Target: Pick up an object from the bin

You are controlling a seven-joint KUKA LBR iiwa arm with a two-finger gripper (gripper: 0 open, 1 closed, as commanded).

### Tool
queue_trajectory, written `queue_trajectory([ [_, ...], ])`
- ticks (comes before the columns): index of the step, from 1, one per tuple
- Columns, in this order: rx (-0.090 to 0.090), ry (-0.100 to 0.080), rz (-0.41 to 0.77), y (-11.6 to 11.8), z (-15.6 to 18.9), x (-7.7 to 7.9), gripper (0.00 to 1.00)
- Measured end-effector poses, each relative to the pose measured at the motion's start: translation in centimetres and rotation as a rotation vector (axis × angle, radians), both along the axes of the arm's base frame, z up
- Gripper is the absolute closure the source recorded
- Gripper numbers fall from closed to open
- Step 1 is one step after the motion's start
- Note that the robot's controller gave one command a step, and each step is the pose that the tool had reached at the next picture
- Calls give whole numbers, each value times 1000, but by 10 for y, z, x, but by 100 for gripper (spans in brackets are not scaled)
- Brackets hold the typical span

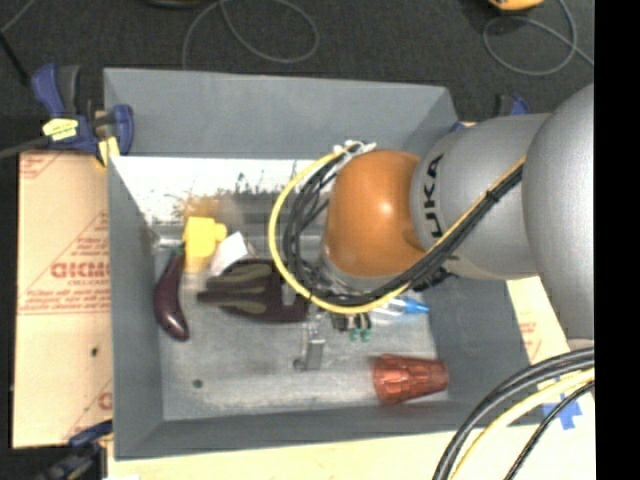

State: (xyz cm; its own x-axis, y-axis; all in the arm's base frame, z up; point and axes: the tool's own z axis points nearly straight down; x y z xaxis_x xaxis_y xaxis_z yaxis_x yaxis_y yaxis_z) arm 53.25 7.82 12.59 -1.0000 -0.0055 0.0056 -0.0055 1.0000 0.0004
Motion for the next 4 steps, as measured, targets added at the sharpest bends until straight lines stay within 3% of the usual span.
queue_trajectory([
  [1, 1, -8, -2, 0, 4, 2, 0],
  [2, 1, -9, -20, 27, -20, 44, 0],
  [3, 0, -8, 13, 44, -41, 85, 100],
  [4, 0, -7, 23, 39, -39, 78, 100],
])
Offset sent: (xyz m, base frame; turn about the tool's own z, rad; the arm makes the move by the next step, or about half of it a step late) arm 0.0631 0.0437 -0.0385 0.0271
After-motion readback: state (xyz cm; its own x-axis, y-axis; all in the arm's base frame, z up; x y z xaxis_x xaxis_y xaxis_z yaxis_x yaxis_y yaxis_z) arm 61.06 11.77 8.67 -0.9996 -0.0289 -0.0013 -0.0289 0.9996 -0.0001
